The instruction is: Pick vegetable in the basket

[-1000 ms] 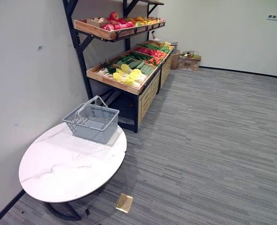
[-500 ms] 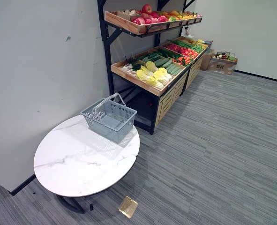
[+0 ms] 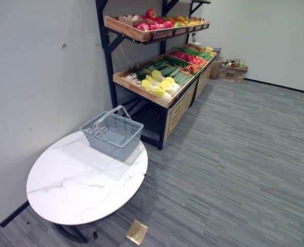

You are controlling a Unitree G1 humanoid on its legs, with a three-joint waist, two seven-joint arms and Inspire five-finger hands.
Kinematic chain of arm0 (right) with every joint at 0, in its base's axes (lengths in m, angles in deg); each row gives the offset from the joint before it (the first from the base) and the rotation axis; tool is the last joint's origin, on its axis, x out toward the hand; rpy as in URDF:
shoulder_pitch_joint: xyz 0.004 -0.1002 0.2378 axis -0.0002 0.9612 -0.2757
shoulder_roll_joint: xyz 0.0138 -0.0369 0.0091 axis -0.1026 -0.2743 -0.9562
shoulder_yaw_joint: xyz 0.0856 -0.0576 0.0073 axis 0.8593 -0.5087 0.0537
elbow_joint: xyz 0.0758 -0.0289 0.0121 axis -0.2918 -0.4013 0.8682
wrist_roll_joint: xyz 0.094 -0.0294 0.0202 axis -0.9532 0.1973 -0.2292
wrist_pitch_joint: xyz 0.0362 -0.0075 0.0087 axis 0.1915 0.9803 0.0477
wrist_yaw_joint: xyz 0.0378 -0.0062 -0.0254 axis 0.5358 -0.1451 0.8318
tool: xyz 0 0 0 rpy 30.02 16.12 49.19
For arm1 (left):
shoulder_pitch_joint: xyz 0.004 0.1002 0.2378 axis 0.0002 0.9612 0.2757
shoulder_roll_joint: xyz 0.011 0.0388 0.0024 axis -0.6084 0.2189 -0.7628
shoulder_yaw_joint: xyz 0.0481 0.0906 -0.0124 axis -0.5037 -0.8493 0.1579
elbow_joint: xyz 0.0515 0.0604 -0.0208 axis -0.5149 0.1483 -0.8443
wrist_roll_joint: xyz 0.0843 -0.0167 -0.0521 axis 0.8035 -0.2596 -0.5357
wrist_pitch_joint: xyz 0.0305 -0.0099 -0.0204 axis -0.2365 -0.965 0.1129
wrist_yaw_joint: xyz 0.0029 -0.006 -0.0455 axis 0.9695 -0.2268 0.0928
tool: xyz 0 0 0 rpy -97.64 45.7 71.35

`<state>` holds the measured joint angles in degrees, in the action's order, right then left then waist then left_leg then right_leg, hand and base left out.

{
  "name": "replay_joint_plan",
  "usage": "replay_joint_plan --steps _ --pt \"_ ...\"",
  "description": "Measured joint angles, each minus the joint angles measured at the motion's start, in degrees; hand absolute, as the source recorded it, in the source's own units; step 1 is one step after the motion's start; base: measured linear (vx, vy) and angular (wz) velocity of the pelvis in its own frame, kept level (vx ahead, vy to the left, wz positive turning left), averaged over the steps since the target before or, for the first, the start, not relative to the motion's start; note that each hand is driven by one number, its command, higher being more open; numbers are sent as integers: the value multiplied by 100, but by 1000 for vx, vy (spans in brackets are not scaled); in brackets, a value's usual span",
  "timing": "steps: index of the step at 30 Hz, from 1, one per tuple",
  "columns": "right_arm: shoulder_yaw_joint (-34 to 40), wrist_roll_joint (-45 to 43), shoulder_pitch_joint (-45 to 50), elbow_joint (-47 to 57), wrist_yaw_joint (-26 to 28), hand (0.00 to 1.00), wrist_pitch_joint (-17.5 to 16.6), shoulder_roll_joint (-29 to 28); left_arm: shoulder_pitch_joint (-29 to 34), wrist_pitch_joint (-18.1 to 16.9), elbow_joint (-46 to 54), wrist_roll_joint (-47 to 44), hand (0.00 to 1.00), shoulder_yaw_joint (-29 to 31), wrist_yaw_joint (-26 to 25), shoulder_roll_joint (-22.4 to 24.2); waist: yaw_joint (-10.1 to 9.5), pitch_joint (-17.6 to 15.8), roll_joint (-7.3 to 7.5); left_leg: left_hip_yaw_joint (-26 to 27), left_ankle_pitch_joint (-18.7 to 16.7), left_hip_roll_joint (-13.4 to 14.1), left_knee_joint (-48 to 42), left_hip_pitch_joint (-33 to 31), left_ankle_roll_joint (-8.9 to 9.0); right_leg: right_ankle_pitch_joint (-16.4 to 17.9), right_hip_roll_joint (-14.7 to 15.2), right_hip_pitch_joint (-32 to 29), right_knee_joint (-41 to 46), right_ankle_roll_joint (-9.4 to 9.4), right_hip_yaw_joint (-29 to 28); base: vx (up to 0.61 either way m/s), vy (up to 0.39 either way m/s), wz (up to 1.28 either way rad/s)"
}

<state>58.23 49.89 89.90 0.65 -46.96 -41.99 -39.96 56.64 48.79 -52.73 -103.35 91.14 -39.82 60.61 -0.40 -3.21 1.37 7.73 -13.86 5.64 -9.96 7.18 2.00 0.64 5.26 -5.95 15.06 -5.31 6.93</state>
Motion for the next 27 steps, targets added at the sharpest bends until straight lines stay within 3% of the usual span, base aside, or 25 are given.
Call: replay_joint_plan --steps 2,3,7,9,11,12,13,15,16,17,18,19,21,23,24,25,26,27 --pt "47 -132 -58 45 4 100 -24 -7 -4 21 50 50 100 -121 55 -55 9 -126 -49 65 -54 46 -19 172 -64 7 124 -556 1235 -79 185 -7 19 -26" --pt "169 -255 -32 108 4 100 -57 -48 4 28 93 49 100 -118 53 -73 65 -147 -29 66 -69 107 -31 292 -38 160 178 -697 1462 0 307 25 1 -8" --pt "230 -365 40 215 -23 100 -40 -101 53 21 174 64 100 -91 60 -86 56 -146 -34 72 -292 337 -139 398 123 80 183 -723 138 -70 414 137 -87 -1" --pt "341 -434 76 265 -65 100 5 -130 75 63 191 183 100 124 58 -61 47 -150 -27 108 -518 438 -196 530 288 2 211 -713 -573 -103 429 334 -235 -8" --pt "458 -440 104 345 -74 100 55 -145 83 110 190 299 100 188 50 -4 90 -171 -123 126 -674 602 -53 839 406 -390 239 -716 -270 -32 594 361 -263 11" --pt "463 -452 184 498 -41 100 63 -114 111 120 192 317 100 204 61 69 126 -136 -263 144 -605 779 186 1079 368 -304 156 -820 289 99 709 498 -318 27" --pt "484 -434 167 528 -49 100 80 -101 132 101 198 323 100 314 42 82 98 -132 -287 130 -428 889 -27 1097 349 131 104 -908 808 310 750 513 -330 23" --pt "519 -431 138 488 -78 100 147 -114 154 124 308 303 100 359 74 100 105 -64 -244 12 -42 1051 -673 870 273 557 53 -826 1090 450 884 597 -423 19" --pt "622 -433 130 450 -80 100 151 -132 126 121 350 304 100 418 151 97 99 -34 -222 -64 290 1192 -1306 578 110 734 -48 -633 1006 541 969 669 -472 20" --pt "671 -434 114 421 -86 100 147 -128 106 109 366 303 100 473 193 102 85 -51 -252 -61 482 1289 -1698 427 48 778 -125 -492 895 591 989 647 -425 8" --pt "679 -434 41 365 -133 100 134 -68 99 55 413 304 100 496 250 141 72 -146 -325 -66 676 1474 -2719 49 -3 821 -316 -133 588 664 996 515 -290 -8" --pt "668 -434 -30 217 -198 100 135 -2 57 -15 441 304 100 480 276 157 78 -218 -405 -48 370 1493 -3571 -239 121 820 -452 341 240 711 985 488 -246 -12" --pt "637 -427 -71 18 -234 100 149 3 24 -26 458 252 100 401 282 136 83 -265 -321 343 -42 1270 -3873 -458 188 817 -449 1033 -184 723 953 414 -161 -17" --pt "613 -420 -94 -20 -218 100 108 -19 30 -75 550 133 100 281 282 140 58 -254 -247 769 -196 946 -3212 -748 209 819 -383 1359 -503 719 905 333 -101 -24" --pt "629 -419 -150 0 -188 100 74 -25 1 -125 582 88 100 270 278 181 66 -252 -250 876 -154 700 -2350 -1046 194 822 -380 1446 -652 704 895 279 -16 -14" --pt "672 -421 -172 43 -155 100 70 -37 -75 -162 578 82 100 249 260 208 71 -272 -279 879 221 434 -1392 -1305 154 870 -418 1493 -685 621 898 267 15 -2" --pt "680 -422 -171 66 -136 100 73 -28 -95 -175 570 81 100 205 251 211 62 -284 -299 832 680 314 -998 -1413 -99 901 -467 1506 -666 570 894 281 44 4" --pt "659 -419 -139 53 -124 100 91 -124 -55 -209 569 50 100 113 227 164 -2 -219 -76 789 833 112 -679 -1224 -120 946 -349 1530 -635 500 832 341 23 11"
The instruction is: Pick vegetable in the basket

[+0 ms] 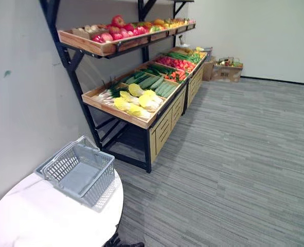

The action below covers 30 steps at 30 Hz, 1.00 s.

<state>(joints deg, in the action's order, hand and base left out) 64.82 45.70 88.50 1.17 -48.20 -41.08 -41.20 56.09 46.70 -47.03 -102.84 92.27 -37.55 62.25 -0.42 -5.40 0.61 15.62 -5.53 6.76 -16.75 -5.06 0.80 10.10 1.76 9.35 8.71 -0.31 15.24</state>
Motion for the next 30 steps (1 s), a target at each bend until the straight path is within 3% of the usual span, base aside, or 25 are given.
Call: replay_joint_plan --steps 3,4,5,6,7,8,9,13,17,20,22,24,25,28,30 --pt "9 1 57 -40 60 100 -17 -179 -3 -20 -11 6 100 -97 -7 -200 49 43 327 -117 437 -311 1053 459 -32 -1 153 -13 129 1 97 353 0 46" --pt "10 -4 87 -39 65 100 -37 -243 10 2 -27 19 100 -115 -28 -198 54 48 351 -189 515 -302 1242 559 -18 -2 152 -43 304 2 162 261 -21 59" --pt "83 -23 145 -11 137 100 -62 -279 38 56 -84 78 100 -109 -80 -196 96 34 291 -274 586 -246 1435 714 -22 -2 147 -185 836 4 174 237 -22 56" --pt "98 -11 178 80 191 100 -95 -235 45 85 -109 135 100 -106 -120 -174 112 13 162 -361 592 -129 1520 797 -17 218 121 -393 1137 1 76 181 -36 53" --pt "38 1 215 163 188 100 -157 -227 54 95 -179 162 100 -100 -149 -180 144 31 136 -414 621 -86 1601 847 28 434 3 -342 515 10 -83 117 -51 33" --pt "13 29 197 198 194 100 -230 -250 62 100 -186 180 100 -99 -169 -218 116 37 243 -408 636 -203 1763 910 84 -199 74 -300 -467 -39 -187 100 -80 33" --pt "30 146 165 158 206 100 -260 -271 10 122 -325 190 100 -102 -190 -204 122 47 235 -471 660 -227 1995 1059 186 -437 122 -311 -457 -87 -156 84 -62 20" --pt "18 446 125 144 306 100 -241 -80 23 92 -403 167 100 -50 -194 -40 129 86 -33 -434 759 -190 2176 1077 208 -422 66 -431 -384 -97 -197 82 -36 3" --pt "3 557 104 140 307 100 -232 -71 39 84 -409 131 100 -44 -190 -43 114 72 2 -391 711 -206 2177 1106 219 -404 96 -434 -300 -126 -242 -9 15 -6" --pt "-133 694 89 137 297 100 -217 -47 53 78 -410 23 100 -48 -184 -77 99 44 42 -444 578 -298 2155 1134 135 -170 315 -753 570 -478 -227 -49 75 11" --pt "-215 727 132 139 294 100 -209 -20 76 75 -398 -130 100 -47 -163 -80 91 31 86 -738 494 -404 2047 1146 8 -174 668 -1381 2215 -605 -317 -53 108 55" --pt "-207 662 156 156 292 100 -225 -61 129 71 -377 -179 100 7 -139 -145 97 -13 164 -1059 483 -506 1997 1214 -119 -495 857 -1798 3320 -587 -594 -54 108 90" --pt "-229 667 155 213 301 100 -243 -83 155 82 -374 -211 100 9 -170 -199 109 -1 191 -1328 456 -496 1906 1209 -181 -355 832 -1913 3536 -465 -765 -48 64 106" --pt "-352 663 154 246 317 100 -227 -82 206 83 -261 -243 100 196 -180 -161 83 9 164 -1821 432 -422 1783 1131 -218 -166 693 -1890 2981 -433 -1110 -53 11 110" --pt "-547 648 145 260 309 100 -228 -38 246 88 -223 -245 100 397 -186 -121 74 16 150 -2213 330 -384 1586 927 -205 -170 546 -1752 1814 -439 -1419 -13 -79 90"
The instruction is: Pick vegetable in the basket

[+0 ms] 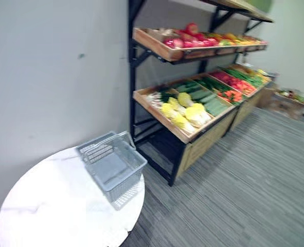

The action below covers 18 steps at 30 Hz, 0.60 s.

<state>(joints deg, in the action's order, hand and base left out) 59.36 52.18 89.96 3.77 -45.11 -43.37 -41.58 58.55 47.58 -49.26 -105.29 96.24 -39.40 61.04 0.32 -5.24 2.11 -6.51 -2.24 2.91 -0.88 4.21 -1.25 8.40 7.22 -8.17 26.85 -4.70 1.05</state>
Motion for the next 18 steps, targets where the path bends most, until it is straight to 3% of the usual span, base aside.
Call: replay_joint_plan --steps 2,3,4,5,6,8,9,11,12,13,14,15,16,17,18 --pt "-240 -2 -10 2 -2 100 -2 33 0 0 37 0 100 57 -9 15 -8 18 39 -236 -160 -56 -265 -219 72 9 -131 222 -1061 7 -306 58 -156 74" --pt "-413 -1 -9 0 -11 100 -2 3 5 -2 94 -1 100 64 -7 -4 -25 66 171 -268 -248 -175 -405 -355 104 116 -107 360 -1576 -16 -440 98 -201 78" --pt "-514 -10 -26 -5 0 100 12 -26 -21 -6 131 6 100 69 -10 -24 -27 103 293 -286 -311 -292 -529 -448 142 -18 -59 432 -1777 -218 -566 141 -212 71" --pt "-571 -6 -34 -2 25 100 17 12 -32 -6 143 21 100 88 3 -26 -48 107 266 -191 -379 -280 -788 -511 110 -34 -47 423 -1678 -223 -455 175 -187 85" --pt "-586 -10 -43 1 24 100 0 86 -46 -19 175 20 100 175 24 102 -46 79 184 -13 -694 -181 -1376 -696 102 -59 -48 460 -1402 -216 -185 197 -186 82" --pt "-829 -4 -41 -15 -26 100 2 163 0 -23 173 5 100 273 2 152 -91 135 101 -359 -933 -170 -1598 -671 241 118 -71 638 -1080 -156 180 194 -156 99" --pt "-956 4 -84 -56 -28 100 -4 156 21 -26 181 3 100 272 30 141 -140 255 147 -685 -900 -170 -1436 -664 288 170 -59 741 -1051 -142 472 217 -145 106" --pt "-964 18 -236 -124 -20 100 -14 134 -5 -49 184 -4 100 272 44 146 -188 260 142 -1056 -790 -125 -1184 -671 351 163 -147 735 -870 -133 467 309 -147 170" --pt "-1016 251 -583 -449 -95 100 -28 45 114 -47 172 -288 100 206 35 121 -296 248 117 -1404 -117 41 -589 -467 415 -18 -346 758 -433 203 272 355 -148 220" --pt "-1022 238 -627 -463 -103 100 -27 62 160 -47 149 -323 100 165 31 83 -270 220 10 -1451 -89 178 -556 -400 456 282 -462 749 -617 218 34 305 -155 183" --pt "-1080 236 -704 -449 -113 100 -38 7 176 -49 96 -326 100 162 34 -43 -284 214 137 -1425 -73 83 -506 -367 508 -69 -443 929 -1534 181 -195 25 -134 46" --pt "-1093 236 -765 -457 -114 100 -37 -23 191 -47 42 -321 100 149 29 -103 -269 201 228 -1414 -52 5 -361 -364 544 -141 -359 948 -1606 125 -219 -52 -194 79" --pt "-1027 231 -775 -452 -149 100 -44 -11 126 -51 27 -317 100 -185 5 -108 -195 318 136 -933 -100 211 7 -496 347 -50 -337 875 -1656 127 200 -70 -141 100" --pt "-1007 225 -767 -452 -180 100 -25 4 124 -78 58 -296 100 -336 -8 -103 -150 332 145 -605 -148 270 74 -613 279 -17 -268 827 -1737 168 426 -90 -155 168" --pt "-1008 23 -703 -445 -294 100 -14 19 25 -124 47 -160 100 -424 4 -187 37 328 237 283 -120 325 -320 -876 238 -17 -49 852 -1830 165 885 -20 -83 187"
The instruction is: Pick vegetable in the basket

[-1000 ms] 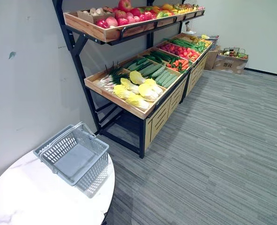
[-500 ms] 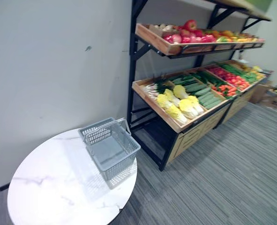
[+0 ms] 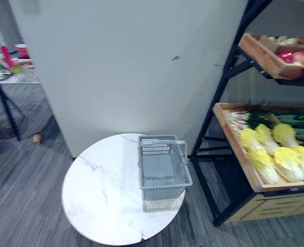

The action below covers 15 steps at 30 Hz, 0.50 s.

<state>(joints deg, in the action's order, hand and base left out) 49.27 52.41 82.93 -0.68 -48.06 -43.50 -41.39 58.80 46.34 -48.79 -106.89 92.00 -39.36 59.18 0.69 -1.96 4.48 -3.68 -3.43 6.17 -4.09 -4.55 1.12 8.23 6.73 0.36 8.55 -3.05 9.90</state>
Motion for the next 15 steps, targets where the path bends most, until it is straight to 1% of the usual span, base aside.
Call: replay_joint_plan --steps 1,2,3,4,5,6,7,8,9,10,11,12,14,15 --pt "50 -293 117 -1 -187 100 18 37 -56 135 -33 135 100 -52 5 -20 74 4 -58 848 14 53 -400 -119 107 15 141 137 -18 -28 344 1 -75 180" --pt "83 -388 159 -1 -267 100 20 83 -34 166 -43 171 100 -59 -8 40 78 9 -146 1063 107 76 -362 -44 221 16 137 182 -2 -33 441 65 45 129" --pt "114 -520 215 0 -379 100 -4 168 40 195 -53 169 100 -60 -11 115 79 33 -322 1219 256 113 -77 140 289 22 66 201 64 -35 446 56 149 88" --pt "106 -645 223 -3 -551 100 -58 124 74 248 -78 135 100 -66 -15 119 84 7 -327 1140 497 67 438 358 406 19 47 173 174 -28 301 41 219 86" --pt "108 -706 203 -3 -690 100 -137 22 70 255 -65 131 100 -86 -10 48 74 -12 -277 1060 693 7 810 502 401 14 57 139 256 -22 98 8 186 62" --pt "109 -763 201 -4 -789 100 -220 -43 72 253 -59 131 100 -90 -12 9 71 -9 -207 1052 752 -12 927 549 394 15 57 125 252 -23 10 -12 135 23" --pt "110 -911 156 11 -932 100 -392 -145 73 254 -59 122 100 -103 -12 -65 67 -6 -104 1081 753 -35 931 521 393 15 70 88 251 -24 -101 -34 86 -15" --pt "121 -970 89 99 -1081 100 -587 -235 85 256 -64 105 100 -159 -17 -153 76 -1 -33 1141 752 -56 947 500 391 15 93 37 247 -25 -234 -121 130 -77" --pt "225 -906 68 1478 -1780 100 -907 -185 88 257 -72 72 100 -309 -18 -238 201 -28 -31 1446 704 -85 954 448 391 -82 122 -160 221 -155 -673 -131 107 -77" --pt "222 -895 42 1914 -1926 100 -910 -122 88 277 -72 60 100 -313 -18 -214 265 -36 -44 1457 705 -75 955 437 392 -110 108 -176 209 -200 -710 -136 72 -64" --pt "232 -856 -30 2207 -2078 100 -907 -53 87 318 -57 59 100 -318 -18 -199 282 -59 -84 1474 698 -58 955 441 382 -117 89 -181 202 -209 -734 -48 -9 -9" --pt "264 -850 -70 2382 -2143 100 -880 -31 83 336 -54 59 100 -317 -18 -194 284 -64 -102 1487 700 -45 956 438 386 -118 77 -189 197 -211 -752 -40 -26 -15" --pt "511 -735 -187 3495 -2414 100 -644 -48 72 387 -51 58 100 -318 -19 -167 296 -79 -174 1579 716 3 956 382 411 -128 31 -277 150 -229 -879 -27 -31 -26" --pt "606 -363 -359 4157 -2644 100 -519 -34 76 398 -47 57 100 -323 -20 -155 309 -68 -204 1640 730 15 956 346 430 -147 1 -350 118 -261 -962 -15 -16 -31"
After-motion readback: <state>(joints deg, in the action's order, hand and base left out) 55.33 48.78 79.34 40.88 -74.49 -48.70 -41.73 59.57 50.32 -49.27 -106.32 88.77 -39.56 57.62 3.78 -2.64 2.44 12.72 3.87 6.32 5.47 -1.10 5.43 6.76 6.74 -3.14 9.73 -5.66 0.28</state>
